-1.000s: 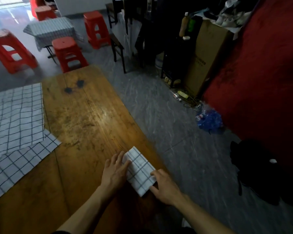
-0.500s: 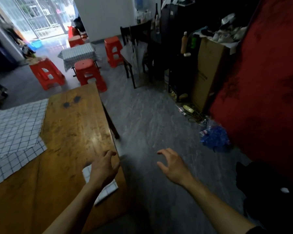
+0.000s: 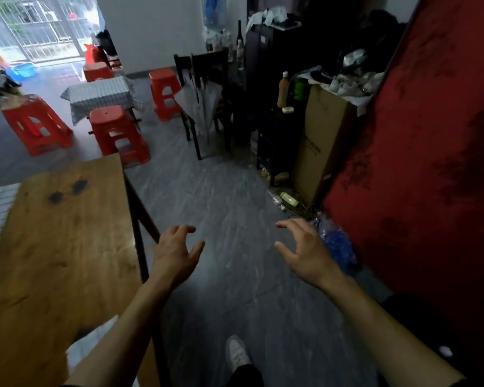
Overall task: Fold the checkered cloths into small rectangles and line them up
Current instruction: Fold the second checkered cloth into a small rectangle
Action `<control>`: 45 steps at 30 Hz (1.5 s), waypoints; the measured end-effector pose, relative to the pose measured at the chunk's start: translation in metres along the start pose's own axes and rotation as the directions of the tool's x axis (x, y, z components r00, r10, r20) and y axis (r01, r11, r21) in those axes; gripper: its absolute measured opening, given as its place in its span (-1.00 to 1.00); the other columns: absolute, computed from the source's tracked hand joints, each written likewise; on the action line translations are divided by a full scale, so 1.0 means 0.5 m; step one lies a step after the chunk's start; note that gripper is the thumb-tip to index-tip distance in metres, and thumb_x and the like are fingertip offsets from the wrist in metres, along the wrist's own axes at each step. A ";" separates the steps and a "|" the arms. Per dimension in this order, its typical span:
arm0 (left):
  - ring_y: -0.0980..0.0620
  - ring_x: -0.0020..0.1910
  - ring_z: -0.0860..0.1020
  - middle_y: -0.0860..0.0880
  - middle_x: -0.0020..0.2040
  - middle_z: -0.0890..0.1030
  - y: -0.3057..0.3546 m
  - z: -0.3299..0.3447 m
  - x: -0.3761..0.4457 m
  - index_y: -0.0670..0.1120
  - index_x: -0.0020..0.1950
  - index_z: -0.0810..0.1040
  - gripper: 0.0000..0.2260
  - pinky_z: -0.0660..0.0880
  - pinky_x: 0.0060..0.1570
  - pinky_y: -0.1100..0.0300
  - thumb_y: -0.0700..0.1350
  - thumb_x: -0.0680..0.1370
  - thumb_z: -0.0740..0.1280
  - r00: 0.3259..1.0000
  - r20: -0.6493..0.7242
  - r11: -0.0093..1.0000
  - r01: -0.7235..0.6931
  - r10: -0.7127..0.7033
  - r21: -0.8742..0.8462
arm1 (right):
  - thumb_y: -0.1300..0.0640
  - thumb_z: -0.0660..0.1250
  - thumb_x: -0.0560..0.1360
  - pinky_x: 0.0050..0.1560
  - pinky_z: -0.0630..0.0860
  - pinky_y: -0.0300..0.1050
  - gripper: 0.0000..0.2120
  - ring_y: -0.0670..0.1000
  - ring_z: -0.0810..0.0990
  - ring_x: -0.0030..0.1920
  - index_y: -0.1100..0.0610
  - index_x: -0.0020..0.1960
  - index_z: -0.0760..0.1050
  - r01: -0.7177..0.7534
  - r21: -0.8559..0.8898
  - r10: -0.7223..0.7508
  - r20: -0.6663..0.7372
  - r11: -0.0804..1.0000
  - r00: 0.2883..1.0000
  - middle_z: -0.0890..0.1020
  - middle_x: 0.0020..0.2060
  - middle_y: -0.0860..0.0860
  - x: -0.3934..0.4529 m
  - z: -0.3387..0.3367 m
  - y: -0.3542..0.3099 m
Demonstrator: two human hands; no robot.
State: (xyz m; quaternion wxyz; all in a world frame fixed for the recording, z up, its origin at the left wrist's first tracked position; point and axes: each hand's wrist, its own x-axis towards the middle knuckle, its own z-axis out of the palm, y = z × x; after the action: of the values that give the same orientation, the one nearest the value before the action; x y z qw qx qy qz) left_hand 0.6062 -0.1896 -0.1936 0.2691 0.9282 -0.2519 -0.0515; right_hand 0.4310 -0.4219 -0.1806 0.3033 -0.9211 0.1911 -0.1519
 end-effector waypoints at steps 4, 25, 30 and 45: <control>-0.07 0.26 0.46 -0.09 0.29 0.50 -0.004 0.019 0.129 -0.05 0.30 0.50 -0.64 0.39 0.26 0.01 0.06 0.55 0.36 0.996 -0.051 0.996 0.067 -0.070 -0.051 | 0.05 0.39 0.49 0.26 0.39 -0.14 -0.63 0.00 0.47 0.21 0.08 0.28 0.49 -0.005 -0.065 0.009 0.048 0.998 0.999 0.52 0.20 0.01 0.145 -0.004 0.004; -0.01 0.20 0.47 -0.02 0.27 0.50 -0.154 -0.068 0.613 -0.02 0.28 0.50 -0.66 0.45 0.21 0.05 0.05 0.54 0.36 0.938 -0.211 0.957 0.289 -0.275 0.039 | 0.08 0.41 0.48 0.26 0.43 -0.09 -0.65 0.02 0.51 0.19 0.11 0.24 0.51 0.312 0.141 -0.337 0.231 0.940 0.913 0.54 0.16 0.03 0.884 0.235 -0.056; 0.02 0.12 0.47 -0.02 0.17 0.53 -0.146 -0.098 0.768 -0.02 0.21 0.53 -0.72 0.48 0.14 0.09 0.04 0.54 0.37 0.887 -0.266 0.922 0.387 -0.376 -0.011 | 0.06 0.41 0.49 0.28 0.44 -0.03 -0.62 0.03 0.49 0.22 0.09 0.28 0.48 0.366 0.212 -0.418 0.331 0.906 0.846 0.52 0.20 0.02 1.104 0.283 -0.079; -0.01 0.20 0.48 -0.02 0.20 0.54 -0.321 -0.205 1.118 -0.06 0.22 0.53 -0.69 0.40 0.19 0.14 0.04 0.54 0.37 0.708 -0.462 0.830 0.543 -0.534 -0.127 | 0.02 0.43 0.48 0.18 0.30 -0.31 -0.59 -0.14 0.44 0.15 0.09 0.29 0.48 0.541 0.358 -0.649 0.432 0.761 0.627 0.53 0.18 -0.02 1.536 0.513 -0.279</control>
State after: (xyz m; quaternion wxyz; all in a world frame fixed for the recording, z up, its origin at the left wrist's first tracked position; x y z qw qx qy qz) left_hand 1.1854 -0.3011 -0.1687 0.2876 0.9463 0.1035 0.1055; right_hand 1.2454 -0.5310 -0.1662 0.3638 -0.9019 -0.2329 -0.0004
